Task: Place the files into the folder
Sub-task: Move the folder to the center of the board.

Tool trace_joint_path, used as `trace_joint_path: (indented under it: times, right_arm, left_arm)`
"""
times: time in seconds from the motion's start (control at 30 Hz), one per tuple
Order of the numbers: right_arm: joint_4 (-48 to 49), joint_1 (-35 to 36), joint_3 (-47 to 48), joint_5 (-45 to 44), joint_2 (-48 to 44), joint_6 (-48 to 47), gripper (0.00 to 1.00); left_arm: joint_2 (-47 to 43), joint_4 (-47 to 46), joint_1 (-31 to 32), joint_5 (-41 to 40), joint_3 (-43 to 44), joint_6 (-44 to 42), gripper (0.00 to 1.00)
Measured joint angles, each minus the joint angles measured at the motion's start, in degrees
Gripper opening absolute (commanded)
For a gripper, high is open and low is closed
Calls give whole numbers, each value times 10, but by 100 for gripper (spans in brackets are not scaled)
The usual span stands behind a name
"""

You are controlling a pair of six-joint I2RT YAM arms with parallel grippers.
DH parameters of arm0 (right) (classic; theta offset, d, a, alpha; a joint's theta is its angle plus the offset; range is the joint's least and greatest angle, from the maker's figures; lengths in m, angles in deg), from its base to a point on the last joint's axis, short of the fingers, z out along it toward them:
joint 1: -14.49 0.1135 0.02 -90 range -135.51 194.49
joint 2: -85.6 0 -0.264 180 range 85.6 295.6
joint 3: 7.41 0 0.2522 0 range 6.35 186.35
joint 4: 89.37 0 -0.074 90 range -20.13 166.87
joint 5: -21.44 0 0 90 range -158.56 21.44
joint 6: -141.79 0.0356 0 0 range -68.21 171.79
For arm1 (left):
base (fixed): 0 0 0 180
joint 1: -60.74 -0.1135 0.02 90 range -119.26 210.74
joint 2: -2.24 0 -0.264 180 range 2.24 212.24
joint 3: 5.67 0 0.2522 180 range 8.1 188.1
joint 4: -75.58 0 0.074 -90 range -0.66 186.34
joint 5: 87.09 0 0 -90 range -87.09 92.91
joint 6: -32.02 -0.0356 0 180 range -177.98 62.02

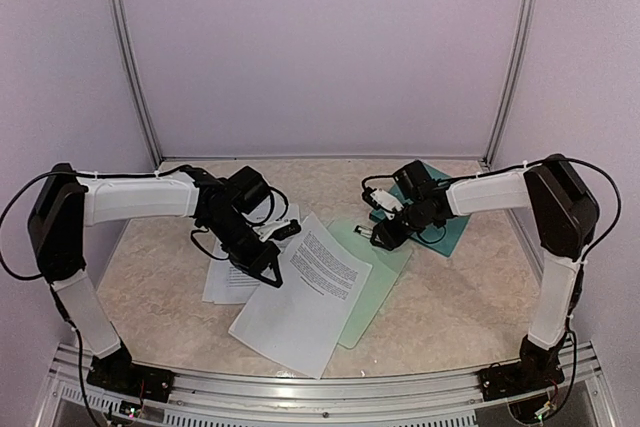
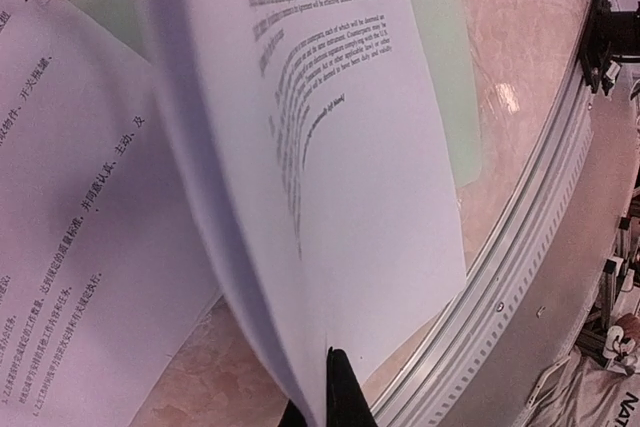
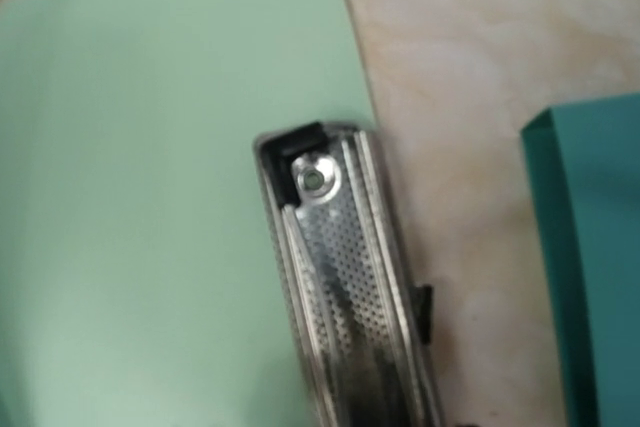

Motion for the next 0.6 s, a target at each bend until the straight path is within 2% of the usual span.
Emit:
trace_joint_path:
  times: [0.3, 0.6]
  right_arm:
    - [-3, 0, 16, -2, 24, -2, 52]
    - [-4, 0, 33, -19, 46, -15, 50]
  left_arm:
    - [40, 0, -4, 9, 5, -14, 0]
    - [43, 0, -9, 10, 7, -22, 0]
